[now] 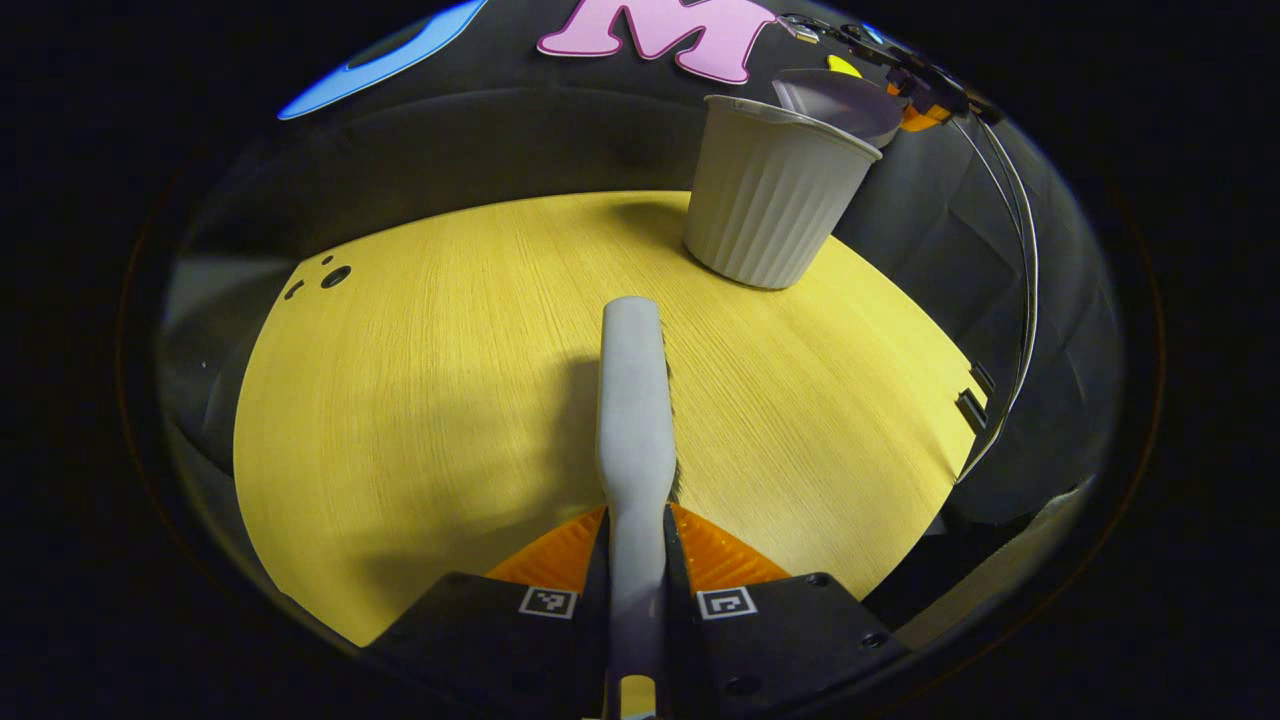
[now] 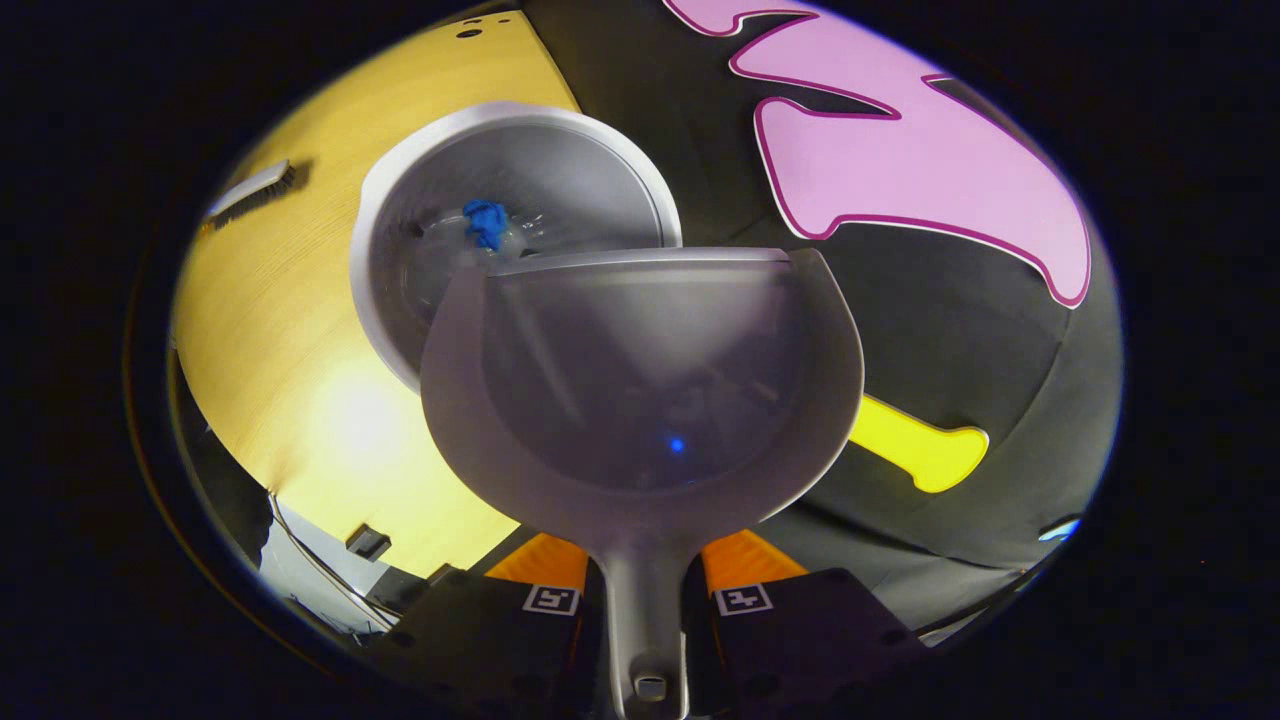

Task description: Pick up the small broom and dustpan from the desktop, sweep the trash into the dustpan with the broom, and then empty the trash into the garbage bin.

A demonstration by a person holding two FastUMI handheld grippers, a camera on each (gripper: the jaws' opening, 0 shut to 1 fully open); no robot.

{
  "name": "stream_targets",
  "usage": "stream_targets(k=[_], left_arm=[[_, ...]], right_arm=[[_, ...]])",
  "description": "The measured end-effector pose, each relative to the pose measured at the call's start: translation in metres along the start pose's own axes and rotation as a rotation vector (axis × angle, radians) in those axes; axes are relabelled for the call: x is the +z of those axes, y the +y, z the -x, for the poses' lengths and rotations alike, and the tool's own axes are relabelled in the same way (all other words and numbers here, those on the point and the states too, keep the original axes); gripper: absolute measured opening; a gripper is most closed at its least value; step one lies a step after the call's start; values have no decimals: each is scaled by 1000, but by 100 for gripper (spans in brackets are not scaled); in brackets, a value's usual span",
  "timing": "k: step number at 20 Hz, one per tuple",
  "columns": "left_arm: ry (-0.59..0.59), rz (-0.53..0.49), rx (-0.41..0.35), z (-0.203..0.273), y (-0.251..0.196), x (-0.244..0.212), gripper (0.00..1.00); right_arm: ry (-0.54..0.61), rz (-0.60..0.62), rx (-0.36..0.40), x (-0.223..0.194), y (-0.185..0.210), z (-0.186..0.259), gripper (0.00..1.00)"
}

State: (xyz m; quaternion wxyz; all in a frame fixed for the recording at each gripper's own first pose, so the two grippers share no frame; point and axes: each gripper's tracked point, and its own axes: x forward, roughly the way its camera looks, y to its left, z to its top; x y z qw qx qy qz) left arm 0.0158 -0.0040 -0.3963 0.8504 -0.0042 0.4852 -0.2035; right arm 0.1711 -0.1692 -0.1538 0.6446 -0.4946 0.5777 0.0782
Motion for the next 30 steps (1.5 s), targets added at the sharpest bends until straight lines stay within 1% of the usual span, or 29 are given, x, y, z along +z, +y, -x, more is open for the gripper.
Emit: stream_targets(k=[1, 2, 3, 4, 6, 7, 8, 10, 11, 12, 13, 14, 15, 16, 18, 19, 21, 22, 24, 25, 27, 28, 29, 30], left_arm=[[0, 3, 4, 0, 0, 0, 29], [-1, 5, 8, 1, 1, 0, 29], [-1, 7, 13, 1, 2, 0, 27], [0, 8, 18, 1, 3, 0, 31], [1, 9, 28, 1, 7, 0, 27], [0, 7, 36, 1, 9, 0, 30], [-1, 5, 41, 1, 11, 0, 32], [-3, 5, 49, 1, 13, 3, 27], [-2, 5, 52, 0, 13, 4, 32], [-2, 6, 54, 0, 13, 5, 32], [-2, 6, 57, 0, 14, 6, 27], [-2, 4, 59, 0, 15, 7, 27], [-5, 1, 64, 0, 15, 8, 31], [-7, 0, 68, 1, 16, 10, 29], [-7, 5, 69, 1, 17, 11, 31], [-8, 7, 70, 2, 17, 11, 31], [-7, 3, 76, 2, 19, 11, 27], [-6, 0, 77, 2, 20, 11, 29], [-5, -6, 82, 2, 23, 12, 32], [-3, -7, 86, 2, 24, 11, 31], [0, -5, 92, 2, 26, 11, 27], [0, 0, 93, 2, 27, 12, 29], [3, 5, 96, 1, 28, 11, 27], [11, 10, 100, 2, 27, 9, 30]], right_arm=[[-11, -14, 3, 1, 2, -1, 34], [-26, -42, 11, 2, 4, -1, 29], [-48, -80, 20, 1, 5, -1, 34], [-78, -126, 28, 1, 6, 0, 34], [-135, -235, 55, -1, 8, 6, 34], [-168, -294, 72, -2, 10, 12, 34], [-200, -349, 90, -2, 13, 20, 34], [-282, -448, 122, 0, 19, 41, 34], [-326, -496, 143, -1, 26, 54, 34], [-364, -527, 168, -2, 33, 69, 34], [-401, -549, 191, 1, 40, 81, 34], [-431, -551, 209, 1, 49, 95, 34], [-452, -544, 224, -1, 60, 109, 34], [-465, -537, 246, -2, 72, 119, 34], [-483, -534, 306, -1, 110, 130, 34], [-494, -545, 328, 0, 131, 140, 34], [-504, -578, 373, 1, 172, 150, 34], [-502, -596, 400, 2, 192, 152, 34], [-485, -597, 452, 4, 234, 148, 34], [-471, -598, 467, 3, 254, 144, 34], [-444, -611, 507, 5, 293, 134, 34], [-444, -616, 529, 7, 311, 129, 34], [-427, -615, 545, 8, 328, 121, 29], [-411, -610, 557, 9, 342, 113, 34]])
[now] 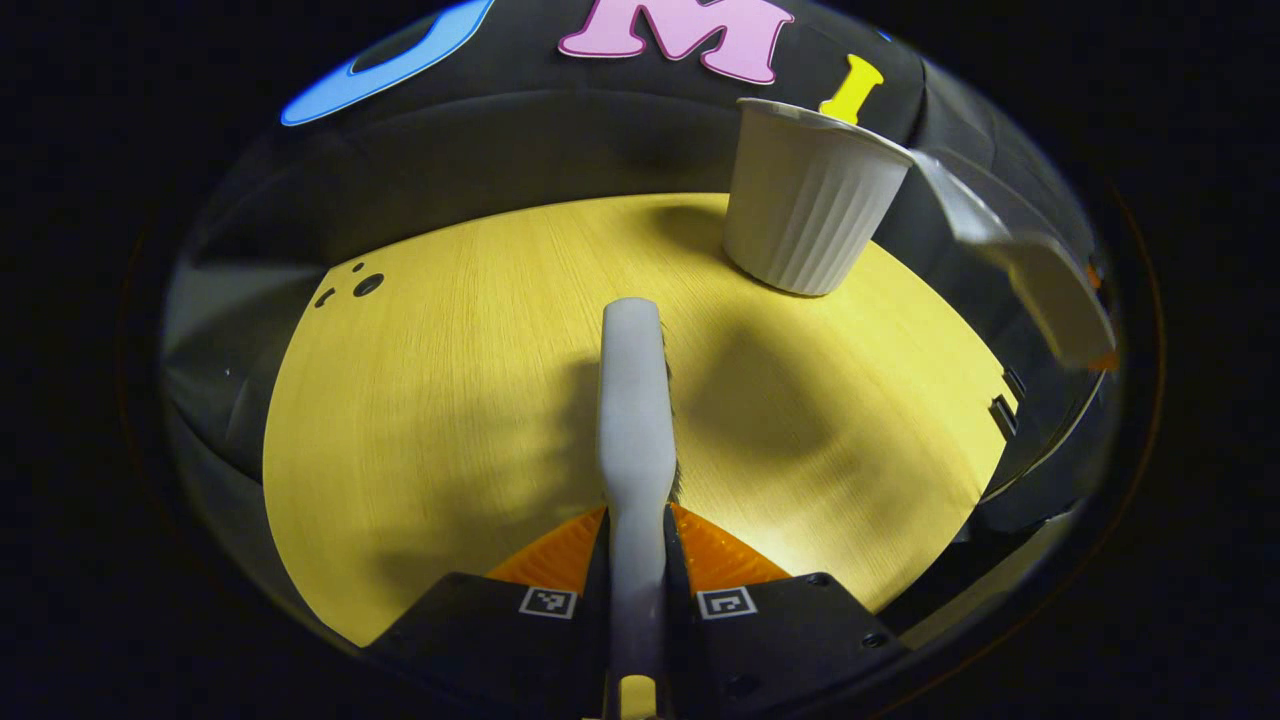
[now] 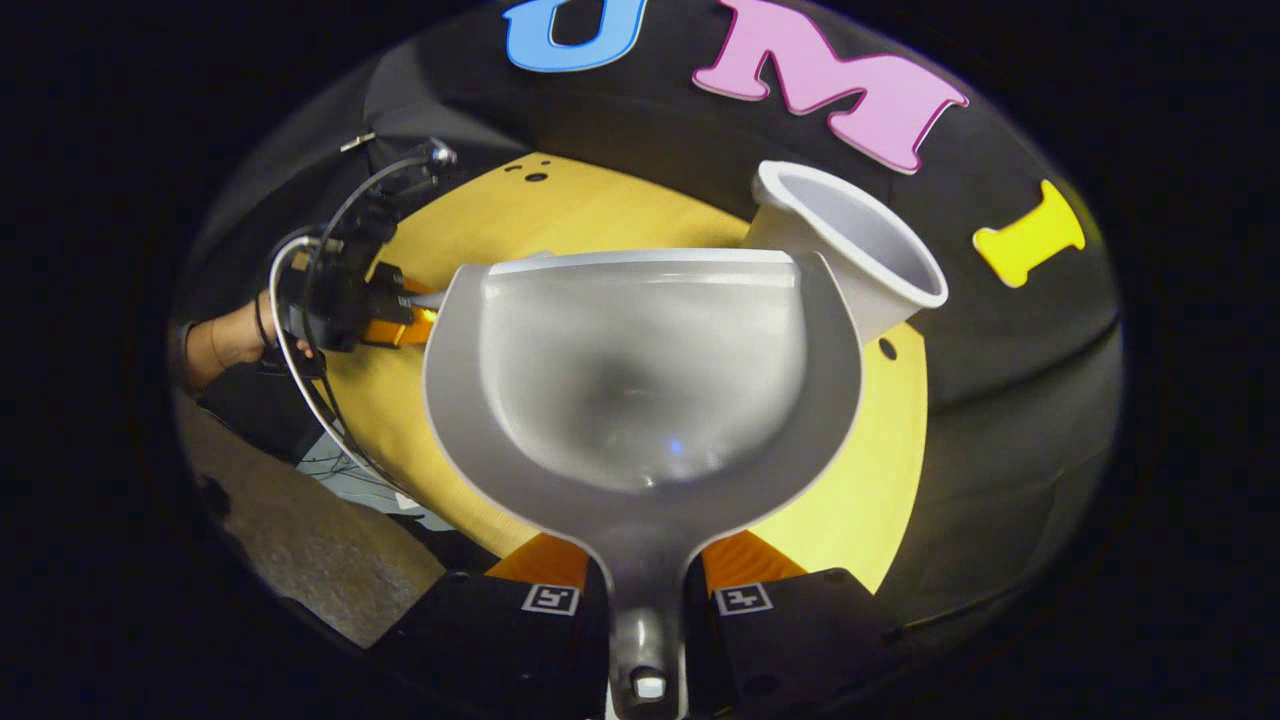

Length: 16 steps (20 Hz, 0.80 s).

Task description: Pick up the small broom and dustpan from the desktop, sweep the trash into the dustpan with the broom, and then empty the trash into the garbage bin.

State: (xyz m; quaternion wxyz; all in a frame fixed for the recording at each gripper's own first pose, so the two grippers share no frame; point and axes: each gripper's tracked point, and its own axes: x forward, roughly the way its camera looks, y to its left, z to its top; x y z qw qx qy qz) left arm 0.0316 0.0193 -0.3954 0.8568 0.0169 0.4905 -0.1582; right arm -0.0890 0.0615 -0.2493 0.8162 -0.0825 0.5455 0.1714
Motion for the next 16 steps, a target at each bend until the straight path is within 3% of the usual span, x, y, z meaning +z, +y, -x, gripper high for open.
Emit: stream_targets(k=[6, 7, 8, 13, 14, 15, 16], left_arm=[[24, 9, 9, 0, 2, 0, 32], [26, 15, 12, 0, 2, -1, 29], [27, 23, 12, -1, 1, 1, 30], [22, 17, 15, 0, 2, 2, 29], [24, 11, 18, 0, 3, 2, 29], [25, 9, 20, -1, 4, 2, 27], [28, 10, 20, 0, 3, 2, 32]], right_arm=[[99, -19, 20, -41, 18, -62, 34], [106, -25, 24, -43, 19, -69, 39], [112, -36, 31, -43, 20, -73, 34], [134, -73, 59, -41, 33, -104, 34], [142, -79, 70, -42, 35, -109, 39], [145, -84, 79, -43, 38, -115, 34], [156, -91, 88, -45, 41, -120, 34]])
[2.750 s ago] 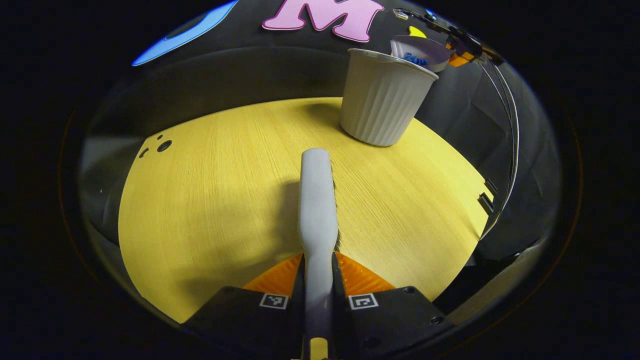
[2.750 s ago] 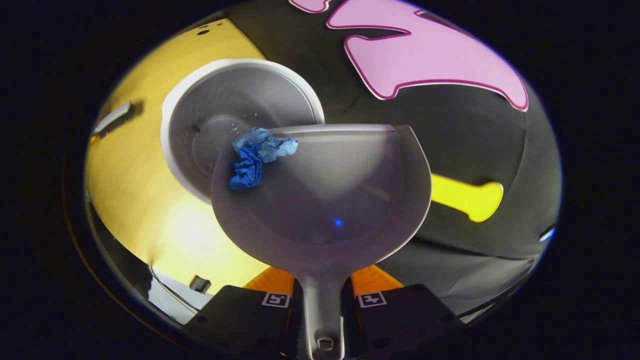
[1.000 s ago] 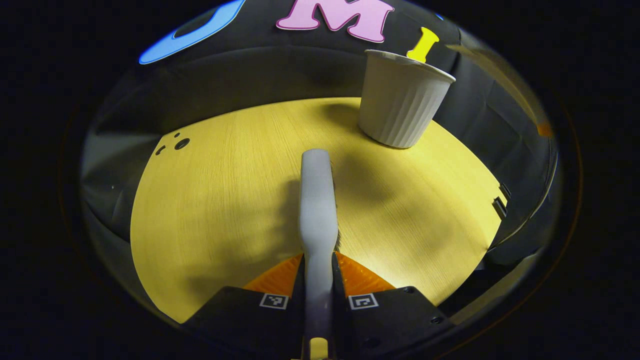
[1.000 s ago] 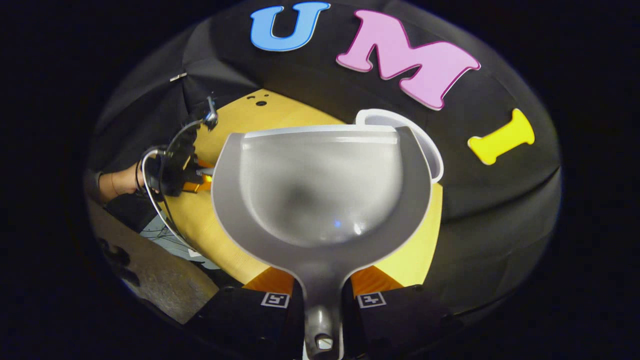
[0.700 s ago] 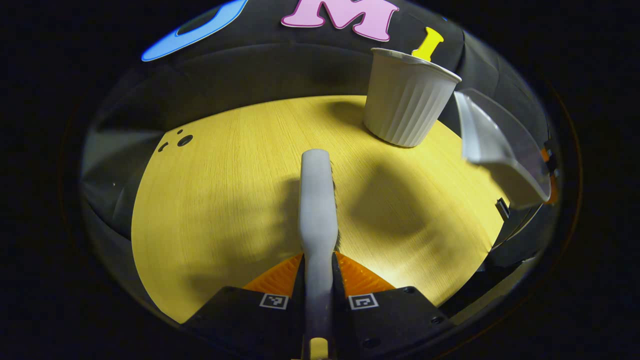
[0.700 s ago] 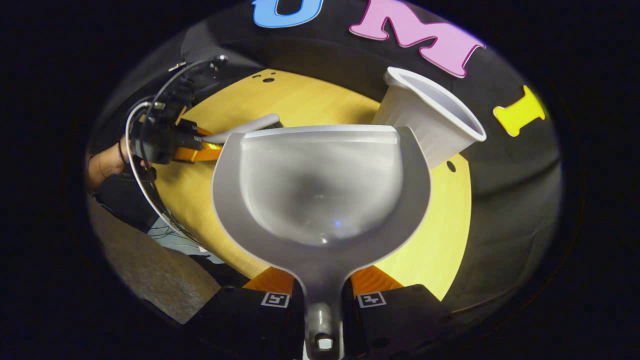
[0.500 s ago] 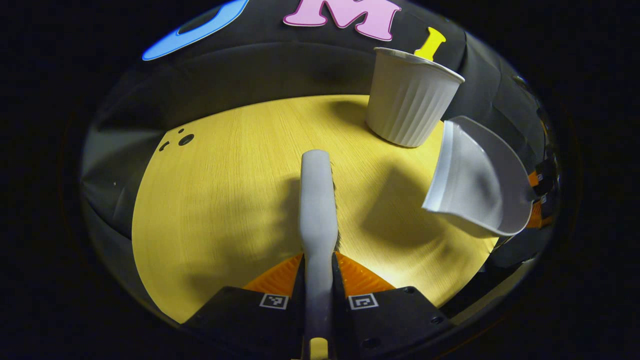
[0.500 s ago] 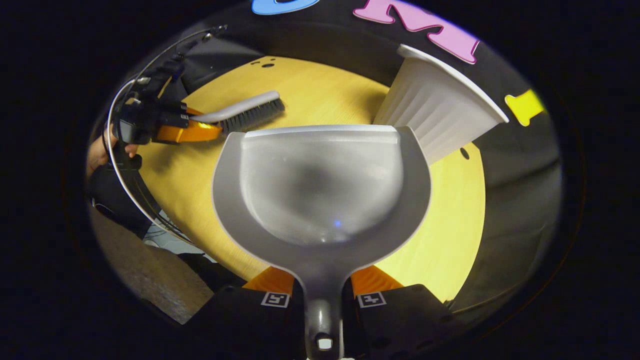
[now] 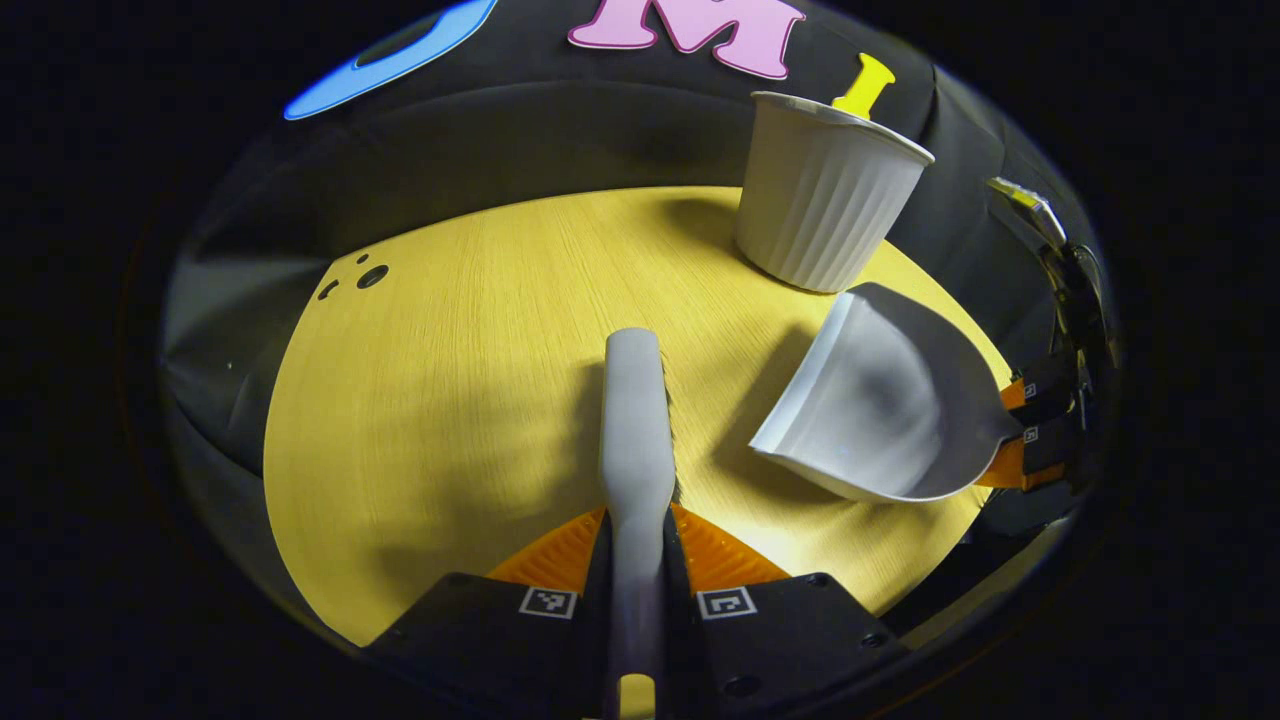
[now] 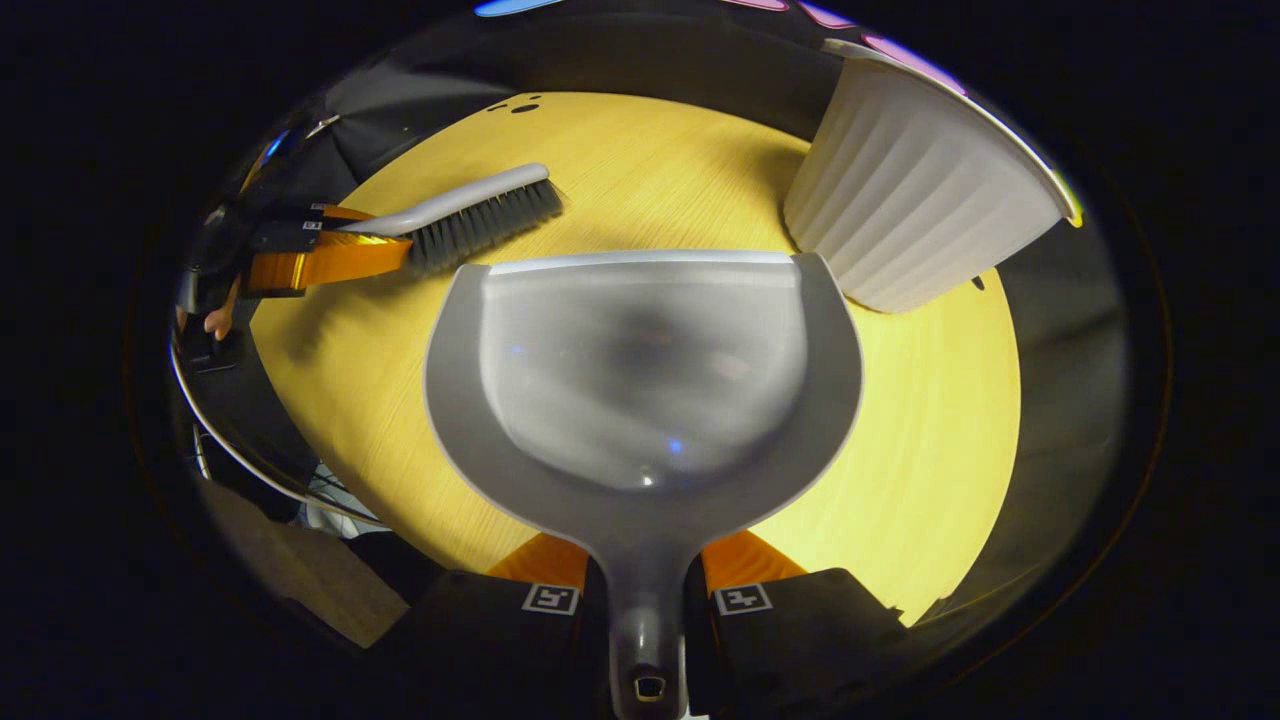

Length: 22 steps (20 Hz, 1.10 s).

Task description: Pick up the small broom and dustpan from the desktop, sweep the trash into the dustpan with the broom, and then empty the trash into the garbage bin.

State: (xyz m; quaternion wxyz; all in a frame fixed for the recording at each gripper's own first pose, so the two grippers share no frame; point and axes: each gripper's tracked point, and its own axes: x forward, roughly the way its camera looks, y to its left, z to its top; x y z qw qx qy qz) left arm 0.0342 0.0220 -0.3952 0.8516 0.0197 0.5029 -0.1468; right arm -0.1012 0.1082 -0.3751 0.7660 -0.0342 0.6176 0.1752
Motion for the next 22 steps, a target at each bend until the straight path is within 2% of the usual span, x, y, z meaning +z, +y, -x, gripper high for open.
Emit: stream_targets(k=[4, 5, 6, 8, 11, 12, 13, 14, 15, 16, 17, 18, 20, 22], left_arm=[[5, 8, 9, 0, 0, -1, 27], [6, 6, 14, -1, 1, -1, 29], [8, 0, 19, -1, 2, -1, 27], [13, -18, 31, -3, 4, -1, 32], [23, -34, 38, -7, 3, -1, 27], [28, -37, 42, -7, 4, -1, 33], [39, -41, 47, -8, 5, -4, 30], [49, -45, 51, -9, 5, -6, 27], [55, -45, 54, -9, 6, -6, 27], [58, -43, 55, -9, 5, -7, 30], [61, -45, 54, -8, 4, -8, 34], [57, -50, 47, -7, 3, -7, 28], [58, -61, 36, -3, -1, -8, 33], [55, -69, 32, 2, -3, -7, 38]], right_arm=[[6, -59, 46, 4, 16, -21, 34], [11, -66, 53, 3, 19, -23, 34], [16, -71, 54, 3, 20, -26, 34], [35, -75, 49, 0, 21, -32, 34], [40, -79, 44, -1, 22, -33, 35], [45, -76, 43, -2, 22, -34, 40], [44, -73, 42, -2, 22, -34, 35], [46, -69, 42, -2, 22, -34, 36], [53, -67, 49, -3, 25, -33, 36], [58, -66, 53, -5, 26, -32, 31], [47, -69, 57, -2, 27, -29, 35], [35, -75, 64, 0, 27, -30, 55], [27, -92, 84, 0, 30, -26, 72], [15, -104, 94, -1, 30, -20, 78]])
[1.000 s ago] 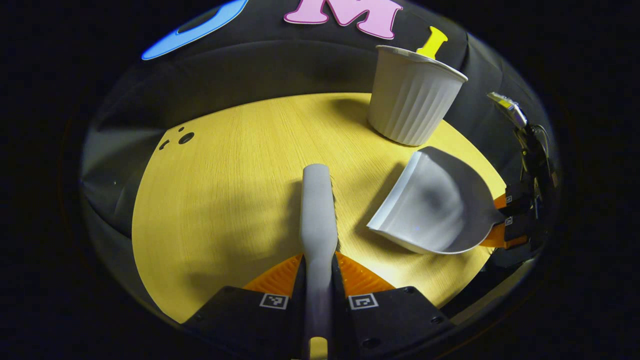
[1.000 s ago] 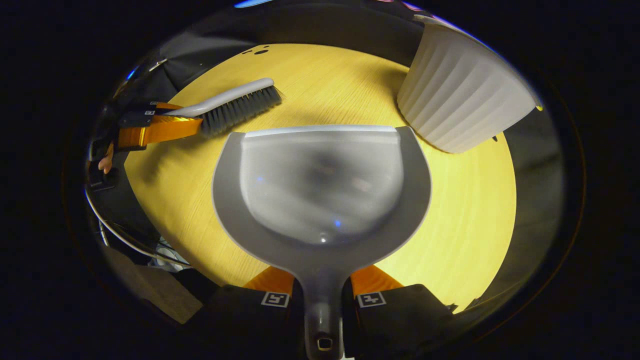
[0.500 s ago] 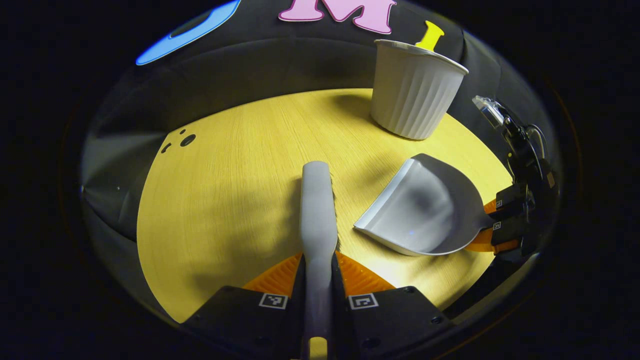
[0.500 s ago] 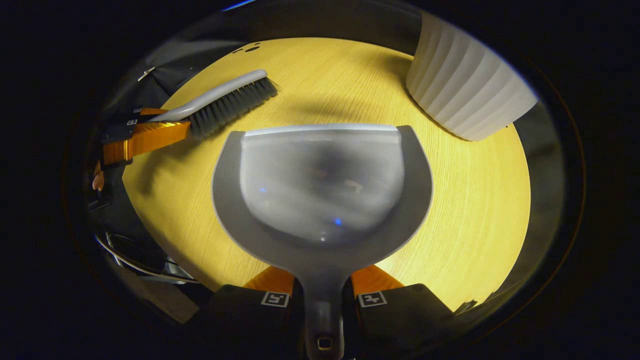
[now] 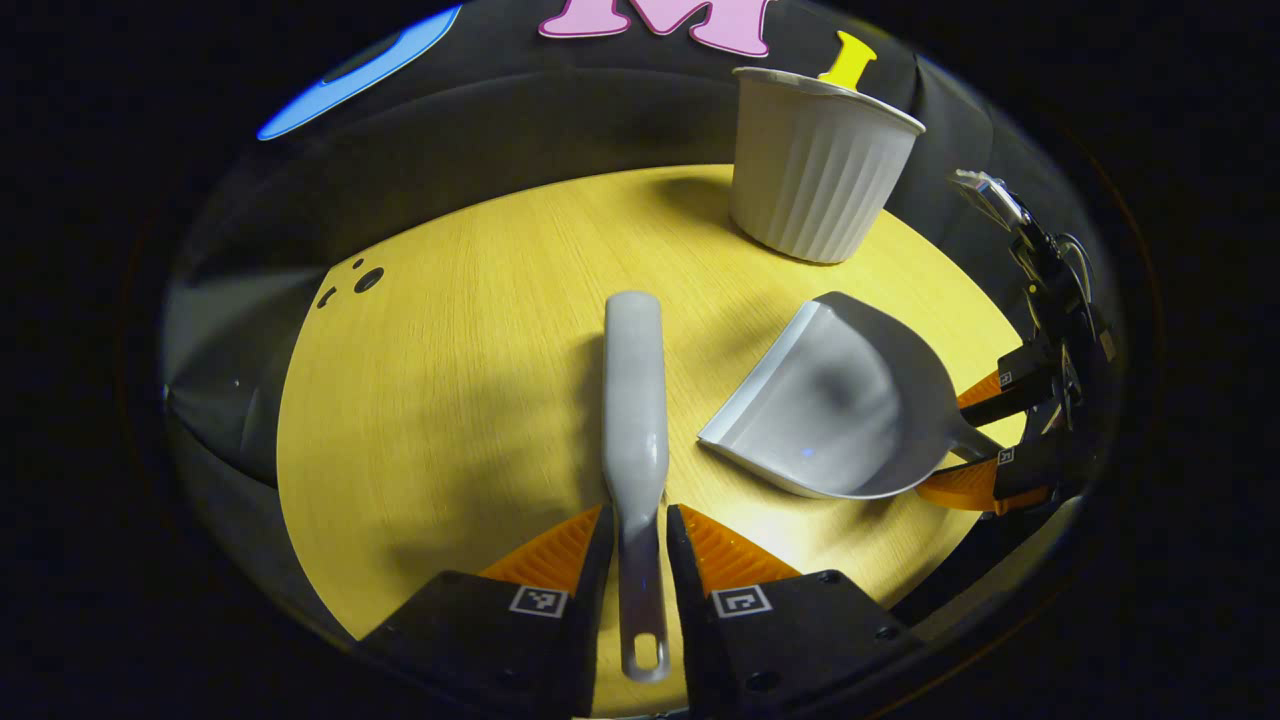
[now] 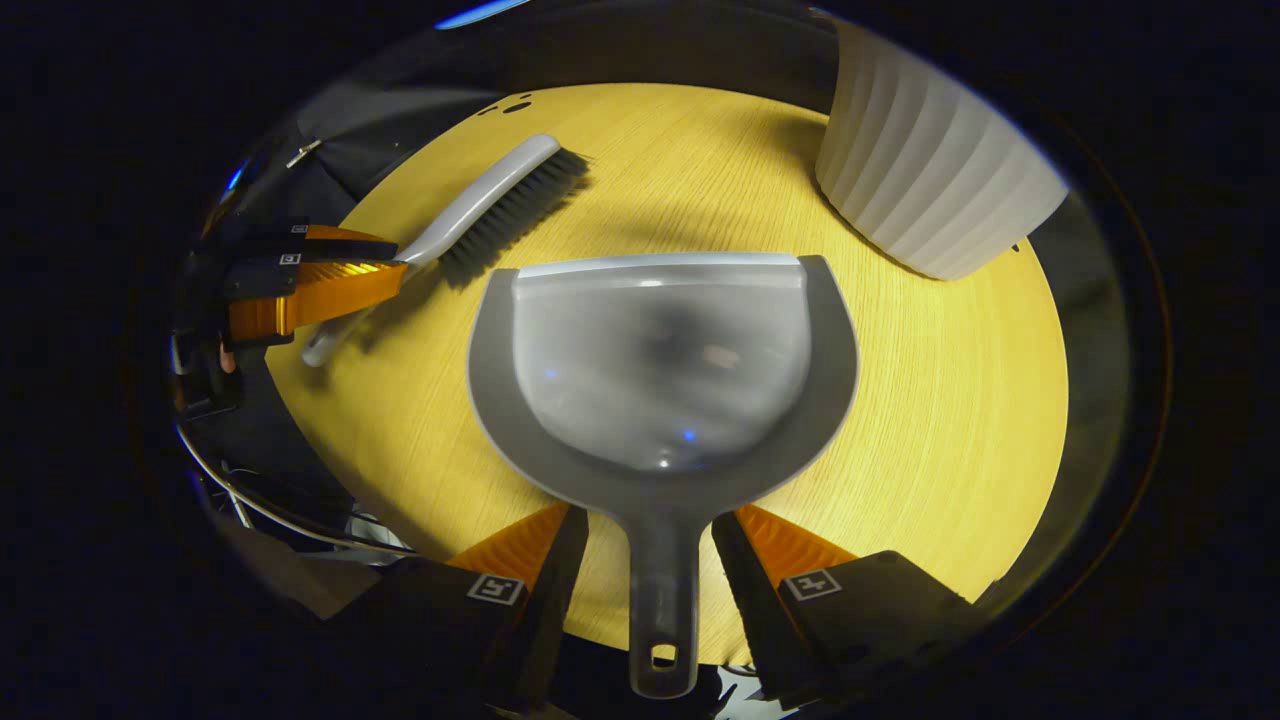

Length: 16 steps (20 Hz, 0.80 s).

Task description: Pick up the small broom and dustpan from the desktop, sweep the trash into the dustpan with the broom, and then empty the trash into the garbage bin.

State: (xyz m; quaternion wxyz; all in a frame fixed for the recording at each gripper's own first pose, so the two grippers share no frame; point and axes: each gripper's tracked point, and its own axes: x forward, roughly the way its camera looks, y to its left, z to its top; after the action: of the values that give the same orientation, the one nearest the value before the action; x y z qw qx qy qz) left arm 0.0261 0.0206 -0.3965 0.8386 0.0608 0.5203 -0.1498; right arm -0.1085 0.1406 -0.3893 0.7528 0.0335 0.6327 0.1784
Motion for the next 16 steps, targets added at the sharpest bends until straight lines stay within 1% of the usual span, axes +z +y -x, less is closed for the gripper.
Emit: stream_targets(k=[2, 3, 5, 7, 9, 11, 12, 16], left_arm=[[-3, -1, -3, 6, -3, 2, 48], [-11, -1, 0, 10, -3, 4, 50], [-32, -6, 10, 20, -3, 10, 61], [-55, -5, 23, 31, -1, 16, 68], [-87, 11, 34, 43, 1, 24, 70], [-139, 33, 42, 61, 2, 34, 71], [-181, 44, 40, 71, 4, 42, 71], [-382, 66, 14, 113, 0, 83, 71]], right_arm=[[-31, -5, 4, 4, -1, 13, 84], [-50, -9, 2, 6, -2, 20, 86], [-94, -27, 6, 12, -4, 34, 92], [-141, -73, 21, 21, -7, 52, 94], [-203, -135, 50, 34, -7, 75, 94], [-293, -175, 73, 53, -10, 98, 93], [-343, -181, 69, 62, -14, 112, 94], [-550, -158, -9, 93, -32, 168, 94]])
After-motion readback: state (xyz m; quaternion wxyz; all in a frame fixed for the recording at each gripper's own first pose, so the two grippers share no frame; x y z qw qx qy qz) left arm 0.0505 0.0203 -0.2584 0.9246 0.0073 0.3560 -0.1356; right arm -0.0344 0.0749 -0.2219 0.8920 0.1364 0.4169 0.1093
